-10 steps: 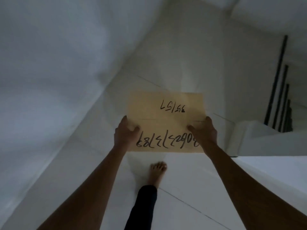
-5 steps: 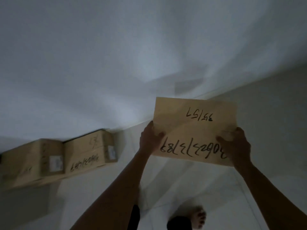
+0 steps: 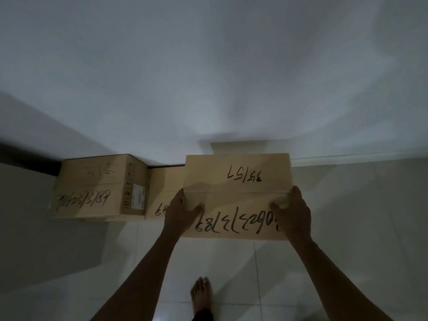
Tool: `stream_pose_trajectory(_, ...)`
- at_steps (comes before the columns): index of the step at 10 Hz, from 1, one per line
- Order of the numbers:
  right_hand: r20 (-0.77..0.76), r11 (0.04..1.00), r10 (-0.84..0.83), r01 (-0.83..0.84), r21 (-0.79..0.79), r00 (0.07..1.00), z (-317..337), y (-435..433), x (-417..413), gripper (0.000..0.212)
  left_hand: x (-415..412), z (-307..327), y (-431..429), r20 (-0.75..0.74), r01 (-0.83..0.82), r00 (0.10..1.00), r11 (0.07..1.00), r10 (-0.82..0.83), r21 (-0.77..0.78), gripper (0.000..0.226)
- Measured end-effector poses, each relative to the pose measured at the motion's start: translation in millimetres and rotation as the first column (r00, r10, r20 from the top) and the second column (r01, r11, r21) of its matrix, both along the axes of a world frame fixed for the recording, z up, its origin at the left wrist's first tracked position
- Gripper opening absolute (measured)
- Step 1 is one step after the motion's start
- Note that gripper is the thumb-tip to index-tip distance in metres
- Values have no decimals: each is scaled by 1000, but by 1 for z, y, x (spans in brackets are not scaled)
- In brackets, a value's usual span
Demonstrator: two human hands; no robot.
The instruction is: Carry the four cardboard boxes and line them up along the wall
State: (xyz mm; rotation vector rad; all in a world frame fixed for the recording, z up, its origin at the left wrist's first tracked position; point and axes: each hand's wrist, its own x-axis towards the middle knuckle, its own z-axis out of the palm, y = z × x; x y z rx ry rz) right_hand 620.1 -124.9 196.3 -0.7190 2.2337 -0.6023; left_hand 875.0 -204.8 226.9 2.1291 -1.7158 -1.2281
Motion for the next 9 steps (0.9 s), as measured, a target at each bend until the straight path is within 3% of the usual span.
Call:
stream_pose_trajectory(1,-32,999,46,-47,-20,998,-18,-33,63,58,66,-26,-27,-37,4,999,999,-2,42,94)
stream_pose_trajectory(2,-36,997,66,-68,-36,997,-44,-67,117,58,121,-57,-52,-81,71,994,997,-72,-16,99)
stream_pose_trajectory(4,-74,993,73,-80,-89,995,-96,-108,191,65,197,-132,-91,-207,129,966,983,-154,-131,71)
stream_pose_trajectory(5,-181,986,84,-107,-124,980,-106,-118,211,68,202,-133,-100,-101,76,991,985,-92,-152,90)
stream_pose_trajectory(6,-193,985,105,-129,-115,976,-106,-125,225,67,198,-129,-93,193,271,957,910,-218,-314,90)
stream_pose_trajectory(7,-164,989,111,-126,-81,980,-100,-132,243,65,205,-128,-87,241,440,887,878,-393,-189,84)
stream_pose_trajectory(8,-111,992,114,-119,-42,987,-95,-140,246,67,214,-128,-90,294,477,860,861,-417,-175,85)
stream_pose_trajectory(9,-145,976,218,-214,43,965,-81,-141,238,81,217,-114,-94,328,492,843,858,-427,-148,87)
